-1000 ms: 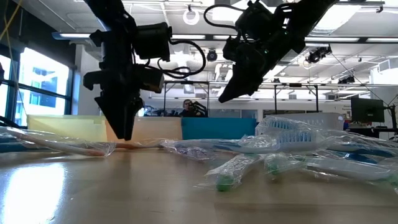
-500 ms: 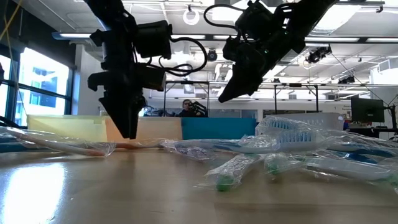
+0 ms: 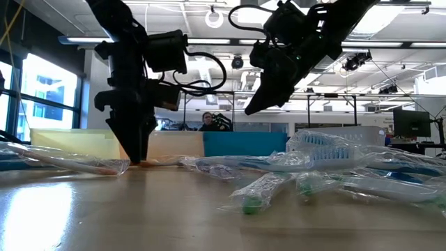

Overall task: Pick & Place Toothbrushes
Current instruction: Put the yellow toothbrush into the yellow bin

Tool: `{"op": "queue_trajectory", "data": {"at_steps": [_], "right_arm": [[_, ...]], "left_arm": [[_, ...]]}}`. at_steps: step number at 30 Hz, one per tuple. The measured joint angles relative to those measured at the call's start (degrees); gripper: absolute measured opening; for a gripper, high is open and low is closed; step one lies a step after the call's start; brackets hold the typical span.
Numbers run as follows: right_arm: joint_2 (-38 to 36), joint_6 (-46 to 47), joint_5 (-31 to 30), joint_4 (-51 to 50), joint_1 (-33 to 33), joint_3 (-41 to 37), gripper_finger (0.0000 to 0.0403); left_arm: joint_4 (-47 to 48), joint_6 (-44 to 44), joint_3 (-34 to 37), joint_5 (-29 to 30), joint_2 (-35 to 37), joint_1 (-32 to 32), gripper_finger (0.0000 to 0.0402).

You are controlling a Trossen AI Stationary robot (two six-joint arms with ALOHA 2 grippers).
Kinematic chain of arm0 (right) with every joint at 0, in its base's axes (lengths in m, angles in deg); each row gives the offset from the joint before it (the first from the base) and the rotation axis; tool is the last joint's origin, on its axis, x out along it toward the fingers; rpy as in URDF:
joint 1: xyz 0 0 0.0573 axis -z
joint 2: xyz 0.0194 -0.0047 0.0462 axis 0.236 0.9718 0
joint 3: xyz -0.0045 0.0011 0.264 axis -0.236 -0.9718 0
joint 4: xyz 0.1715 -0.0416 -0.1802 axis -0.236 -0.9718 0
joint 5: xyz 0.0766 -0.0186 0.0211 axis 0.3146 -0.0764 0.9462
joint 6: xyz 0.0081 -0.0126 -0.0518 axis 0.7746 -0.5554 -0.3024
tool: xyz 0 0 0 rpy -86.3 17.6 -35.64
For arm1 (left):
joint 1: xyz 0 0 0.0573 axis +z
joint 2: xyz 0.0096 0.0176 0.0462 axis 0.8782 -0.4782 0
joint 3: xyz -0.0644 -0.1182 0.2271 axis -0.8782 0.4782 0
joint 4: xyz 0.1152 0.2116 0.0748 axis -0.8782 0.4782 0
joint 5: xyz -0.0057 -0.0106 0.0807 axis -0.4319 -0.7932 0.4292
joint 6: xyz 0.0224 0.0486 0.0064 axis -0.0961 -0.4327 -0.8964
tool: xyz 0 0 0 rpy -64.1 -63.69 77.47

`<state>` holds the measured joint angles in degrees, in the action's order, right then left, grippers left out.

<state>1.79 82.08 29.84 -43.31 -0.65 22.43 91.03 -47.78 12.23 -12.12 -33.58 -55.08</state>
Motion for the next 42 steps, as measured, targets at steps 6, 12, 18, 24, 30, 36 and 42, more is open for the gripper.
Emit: {"op": "queue_trajectory", "data": {"at_steps": [6, 12, 18, 24, 30, 36, 42], "right_arm": [[0.0, 0.0, 0.0, 0.0, 0.0, 0.0, 0.0004], [0.0, 0.0, 0.0, 0.0, 0.0, 0.0, 0.0004], [0.0, 0.0, 0.0, 0.0, 0.0, 0.0, 0.0004], [0.0, 0.0, 0.0, 0.0, 0.0, 0.0, 0.0004], [0.0, 0.0, 0.0, -0.2, 0.0, 0.0, 0.0004], [0.0, 0.0, 0.2, -0.4, 0.0, 0.0, 0.0004], [0.0, 0.0, 0.2, -0.4, 0.0, 0.0, 0.0004]], "left_arm": [[0.0, 0.0, 0.0, 0.1, 0.0, 0.0, 0.0135], [-0.1, 0.0, 0.0, 0.9, 0.0, 0.0, 0.0054], [-0.1, -0.1, 0.0, 0.9, 0.0, 0.0, 0.0011], [0.2, -1.4, -0.2, 1.4, 0.1, 0.0, 0.0009], [3.1, -5.9, -2.8, 2.9, 1.9, 0.0, 0.0006], [16.4, -8.1, -9.7, 9.0, 4.1, 0.1, 0.0003], [31.5, -8.1, -18.2, 19.2, 7.3, 0.1, 0.0003]]}}
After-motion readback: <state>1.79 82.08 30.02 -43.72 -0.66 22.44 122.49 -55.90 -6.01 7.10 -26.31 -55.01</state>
